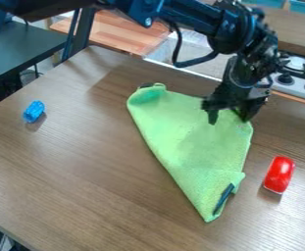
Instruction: Unfold the cloth from top right to bottom left
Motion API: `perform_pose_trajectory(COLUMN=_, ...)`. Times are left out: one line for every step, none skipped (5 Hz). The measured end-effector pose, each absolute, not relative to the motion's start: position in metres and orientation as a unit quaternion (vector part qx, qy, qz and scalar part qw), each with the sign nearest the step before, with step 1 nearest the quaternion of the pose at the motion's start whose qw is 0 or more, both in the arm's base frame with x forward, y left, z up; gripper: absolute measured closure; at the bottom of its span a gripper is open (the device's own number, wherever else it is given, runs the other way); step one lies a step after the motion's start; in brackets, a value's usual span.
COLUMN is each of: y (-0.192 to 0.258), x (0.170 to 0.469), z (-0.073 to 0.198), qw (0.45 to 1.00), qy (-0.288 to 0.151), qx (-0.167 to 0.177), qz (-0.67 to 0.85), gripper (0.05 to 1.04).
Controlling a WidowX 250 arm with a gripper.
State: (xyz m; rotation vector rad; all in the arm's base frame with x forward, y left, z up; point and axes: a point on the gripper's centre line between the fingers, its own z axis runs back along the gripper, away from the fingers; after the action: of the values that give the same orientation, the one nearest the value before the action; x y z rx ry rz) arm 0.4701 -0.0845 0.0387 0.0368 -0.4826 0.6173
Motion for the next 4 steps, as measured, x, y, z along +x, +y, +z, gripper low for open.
perform_pose_trajectory(y=-0.094, x=0.48, z=0.058, qw=0.921, qy=-0.242, qx=0.004, qz=0.306, gripper=0.082)
perform_pose_trajectory(y=-0.103, x=0.483, z=0.042, qw=0.927, qy=-0.229, qx=0.012, qz=0.298, gripper=0.082)
perform_pose_trajectory(y=-0.105, x=0.49, z=0.042, qw=0.927, qy=-0.229, qx=0.013, qz=0.298, gripper=0.082)
perform_pose_trajectory(y=-0.107, x=0.49, z=0.033, qw=0.928, qy=-0.224, qx=0.019, qz=0.297, gripper=0.127)
